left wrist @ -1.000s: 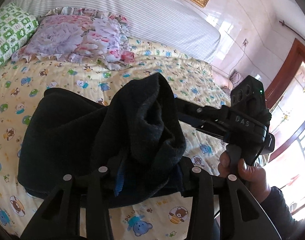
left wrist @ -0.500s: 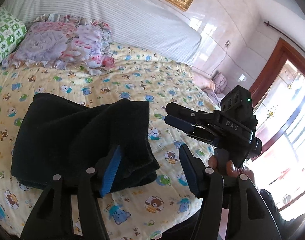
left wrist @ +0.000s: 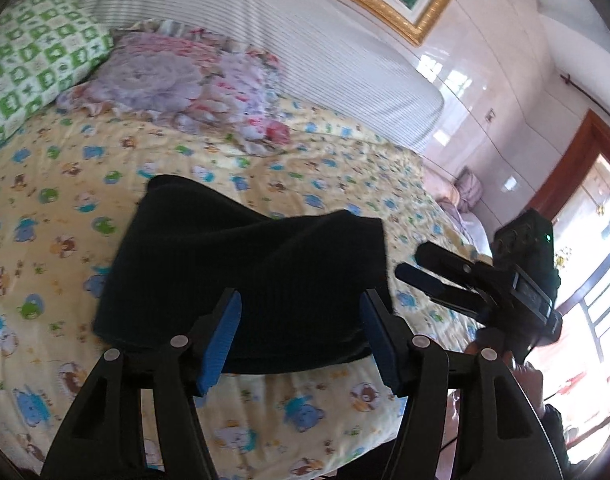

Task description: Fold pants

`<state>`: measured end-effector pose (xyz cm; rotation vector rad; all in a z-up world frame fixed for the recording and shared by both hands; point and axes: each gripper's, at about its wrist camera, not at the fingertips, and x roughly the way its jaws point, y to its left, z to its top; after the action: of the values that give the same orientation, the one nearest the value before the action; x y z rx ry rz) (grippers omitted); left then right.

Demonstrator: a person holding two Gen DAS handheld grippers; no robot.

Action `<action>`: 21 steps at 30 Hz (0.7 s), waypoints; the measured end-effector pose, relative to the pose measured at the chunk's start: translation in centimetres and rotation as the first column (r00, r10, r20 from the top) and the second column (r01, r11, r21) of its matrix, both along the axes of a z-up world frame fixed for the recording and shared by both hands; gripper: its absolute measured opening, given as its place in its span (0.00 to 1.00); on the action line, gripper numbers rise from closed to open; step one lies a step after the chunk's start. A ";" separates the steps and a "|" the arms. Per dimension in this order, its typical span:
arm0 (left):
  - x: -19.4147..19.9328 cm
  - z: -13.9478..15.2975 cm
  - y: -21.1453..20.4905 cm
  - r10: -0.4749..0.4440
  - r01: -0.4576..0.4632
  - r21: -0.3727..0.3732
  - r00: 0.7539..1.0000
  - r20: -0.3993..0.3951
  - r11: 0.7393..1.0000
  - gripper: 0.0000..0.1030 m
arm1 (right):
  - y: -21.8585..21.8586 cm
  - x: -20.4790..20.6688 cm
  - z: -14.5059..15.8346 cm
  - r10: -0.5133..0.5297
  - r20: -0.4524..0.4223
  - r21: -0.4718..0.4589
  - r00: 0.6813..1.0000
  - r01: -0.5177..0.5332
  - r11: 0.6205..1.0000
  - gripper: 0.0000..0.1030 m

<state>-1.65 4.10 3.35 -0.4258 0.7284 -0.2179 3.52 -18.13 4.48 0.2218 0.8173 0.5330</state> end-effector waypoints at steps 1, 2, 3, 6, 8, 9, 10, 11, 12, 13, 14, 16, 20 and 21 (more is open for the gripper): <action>-0.1 0.0 0.4 0.011 -0.011 -0.002 1.000 0.001 1.000 0.61 | 0.2 -0.1 0.0 0.001 -0.004 -0.003 1.000 -0.001 1.000 0.80; -0.2 0.0 0.8 0.020 -0.020 -0.005 1.000 0.001 1.000 0.61 | 0.4 -0.2 -0.1 -0.001 -0.009 -0.011 1.000 0.001 1.000 0.81; -0.2 -0.1 1.4 0.031 -0.031 -0.008 1.000 0.000 0.999 0.61 | 0.6 -0.3 -0.1 -0.005 -0.011 -0.022 1.000 0.005 1.000 0.83; -0.3 -0.3 2.7 0.060 -0.060 -0.012 0.998 -0.002 0.998 0.61 | 1.2 -0.6 -0.2 -0.021 -0.016 -0.057 1.000 0.020 0.998 0.84; -0.4 -0.4 3.6 0.079 -0.079 -0.017 0.997 -0.002 0.997 0.61 | 1.4 -0.7 -0.2 -0.030 -0.023 -0.062 0.999 0.029 0.998 0.84; -0.4 -0.4 4.1 0.087 -0.087 -0.021 0.996 -0.002 0.996 0.62 | 1.5 -0.7 -0.3 -0.038 -0.028 -0.062 0.999 0.036 0.997 0.85; -0.4 -0.4 4.4 0.093 -0.093 -0.023 0.996 -0.003 0.995 0.62 | 1.5 -0.7 -0.3 -0.043 -0.031 -0.063 0.999 0.041 0.997 0.85; -0.4 -0.5 4.7 0.099 -0.099 -0.024 0.995 -0.005 0.995 0.62 | 1.6 -0.7 -0.4 -0.046 -0.035 -0.065 0.998 0.044 0.997 0.85; -0.3 -0.6 5.0 0.106 -0.106 -0.024 0.994 -0.006 0.994 0.62 | 1.7 -0.7 -0.5 -0.049 -0.043 -0.069 0.998 0.046 0.997 0.85; -0.3 -0.7 5.4 0.116 -0.116 -0.022 0.993 -0.010 0.993 0.62 | 1.7 -0.7 -0.6 -0.052 -0.050 -0.070 0.997 0.049 0.996 0.85; -0.1 -0.8 5.6 0.121 -0.122 -0.020 0.993 -0.013 0.992 0.62 | 1.8 -0.7 -0.7 -0.054 -0.055 -0.070 0.997 0.050 0.996 0.85; 0.1 -1.0 6.0 0.127 -0.127 -0.020 0.992 -0.018 0.992 0.63 | 2.0 -0.6 -1.0 -0.050 -0.072 -0.061 0.996 0.046 0.997 0.85; 0.6 -1.4 6.8 0.124 -0.125 -0.012 0.992 -0.033 0.992 0.66 | 2.4 -0.6 -1.3 -0.053 -0.079 -0.069 0.995 0.047 0.996 0.85; 0.8 -1.4 7.1 0.129 -0.130 -0.007 0.991 -0.035 0.992 0.66 | 2.5 -0.6 -1.4 -0.055 -0.081 -0.076 0.995 0.049 0.996 0.85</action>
<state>-0.87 11.16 1.90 -0.4847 0.7309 -0.0921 2.90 -15.65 3.11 0.1977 0.9082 0.4465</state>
